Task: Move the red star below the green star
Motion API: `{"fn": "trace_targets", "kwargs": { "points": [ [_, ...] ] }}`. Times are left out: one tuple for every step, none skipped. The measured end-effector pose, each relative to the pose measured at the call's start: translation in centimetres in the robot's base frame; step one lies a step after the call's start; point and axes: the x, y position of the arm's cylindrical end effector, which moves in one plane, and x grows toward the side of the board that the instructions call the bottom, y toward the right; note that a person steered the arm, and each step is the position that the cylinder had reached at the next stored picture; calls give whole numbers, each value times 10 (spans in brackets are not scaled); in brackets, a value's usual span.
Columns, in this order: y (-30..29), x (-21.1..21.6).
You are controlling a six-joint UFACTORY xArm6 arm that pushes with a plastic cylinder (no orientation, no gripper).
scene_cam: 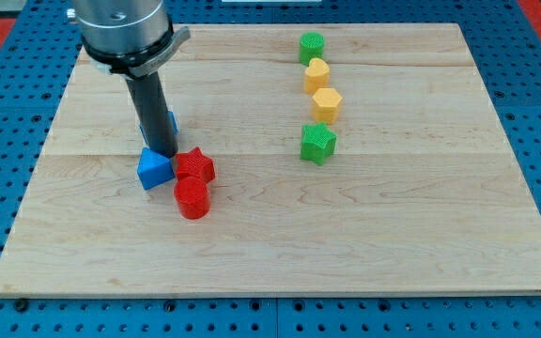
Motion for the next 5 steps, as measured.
{"fn": "trace_targets", "kwargs": {
  "points": [
    [38, 15],
    [85, 15],
    [42, 15],
    [56, 42],
    [128, 51]
  ]
}}
